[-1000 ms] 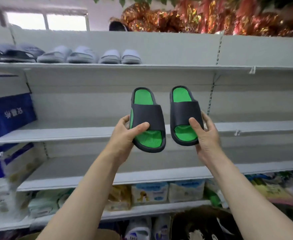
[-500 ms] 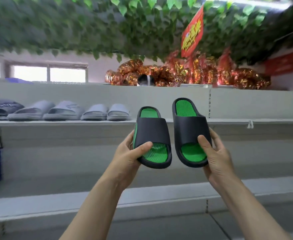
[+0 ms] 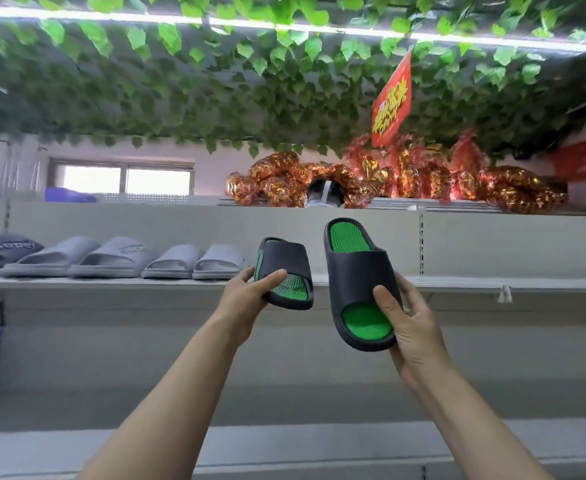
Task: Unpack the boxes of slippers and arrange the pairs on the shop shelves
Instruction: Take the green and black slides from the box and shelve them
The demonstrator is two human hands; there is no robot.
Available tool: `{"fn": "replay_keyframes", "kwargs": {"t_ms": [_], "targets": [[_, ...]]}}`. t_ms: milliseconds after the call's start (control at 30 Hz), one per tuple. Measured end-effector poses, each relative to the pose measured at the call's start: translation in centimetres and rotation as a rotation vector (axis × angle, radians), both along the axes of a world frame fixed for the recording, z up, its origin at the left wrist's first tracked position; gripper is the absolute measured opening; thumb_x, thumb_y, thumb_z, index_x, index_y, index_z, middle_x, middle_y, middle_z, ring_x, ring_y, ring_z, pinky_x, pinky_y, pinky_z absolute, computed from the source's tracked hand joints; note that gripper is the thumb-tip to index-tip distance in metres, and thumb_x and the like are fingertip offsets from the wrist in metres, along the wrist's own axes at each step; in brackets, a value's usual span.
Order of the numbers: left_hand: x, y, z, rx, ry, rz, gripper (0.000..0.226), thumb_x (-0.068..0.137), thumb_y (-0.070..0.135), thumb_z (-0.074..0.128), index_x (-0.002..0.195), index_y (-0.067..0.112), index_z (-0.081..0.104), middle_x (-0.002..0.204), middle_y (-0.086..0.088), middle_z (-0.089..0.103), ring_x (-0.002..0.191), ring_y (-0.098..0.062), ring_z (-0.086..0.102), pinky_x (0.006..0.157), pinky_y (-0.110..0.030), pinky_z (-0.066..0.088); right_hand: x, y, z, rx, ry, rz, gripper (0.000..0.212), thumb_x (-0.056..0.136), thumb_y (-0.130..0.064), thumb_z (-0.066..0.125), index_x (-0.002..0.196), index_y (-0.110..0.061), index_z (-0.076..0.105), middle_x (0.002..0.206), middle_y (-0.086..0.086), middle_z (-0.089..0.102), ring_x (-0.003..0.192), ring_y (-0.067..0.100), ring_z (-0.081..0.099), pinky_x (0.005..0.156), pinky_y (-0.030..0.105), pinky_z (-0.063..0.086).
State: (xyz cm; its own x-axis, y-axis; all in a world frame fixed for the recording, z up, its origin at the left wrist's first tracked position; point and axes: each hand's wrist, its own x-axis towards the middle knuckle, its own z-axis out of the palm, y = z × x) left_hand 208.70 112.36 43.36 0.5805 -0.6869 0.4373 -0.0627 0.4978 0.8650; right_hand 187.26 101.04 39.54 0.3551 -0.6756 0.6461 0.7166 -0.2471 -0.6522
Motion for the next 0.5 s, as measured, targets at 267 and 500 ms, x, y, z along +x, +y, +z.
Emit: {"fn": "replay_keyframes", "kwargs": {"t_ms": [267, 500], "targets": [[0.5, -0.2, 2.9, 0.336, -0.03, 0.271, 0.066, 0.073, 0.059, 0.08, 0.102, 0.002, 0.066, 0.08, -0.012, 0.057, 0.065, -0.026, 0.059, 0.074, -0.035, 0.062, 0.0, -1.2, 0.7, 0.0, 0.031, 0.002, 0.1, 0.051, -0.044, 0.095, 0.139, -0.016, 0.055, 0.117, 0.002, 0.074, 0.104, 0.021, 0.073, 0.075, 0.029, 0.059], [-2.0, 1.5, 3.7, 0.345, -0.78, 0.885, 0.074, 0.085, 0.078, 0.042, 0.13, 0.024, 0.065, 0.116, -0.008, 0.068, 0.111, -0.026, 0.06, 0.087, -0.037, 0.048, 1.4, -2.7, 1.8, -0.005, 0.049, -0.073, 0.102, 0.043, -0.055, 0.096, 0.132, -0.02, 0.061, 0.11, 0.005, 0.076, 0.101, 0.024, 0.073, 0.086, 0.038, 0.059]]}}
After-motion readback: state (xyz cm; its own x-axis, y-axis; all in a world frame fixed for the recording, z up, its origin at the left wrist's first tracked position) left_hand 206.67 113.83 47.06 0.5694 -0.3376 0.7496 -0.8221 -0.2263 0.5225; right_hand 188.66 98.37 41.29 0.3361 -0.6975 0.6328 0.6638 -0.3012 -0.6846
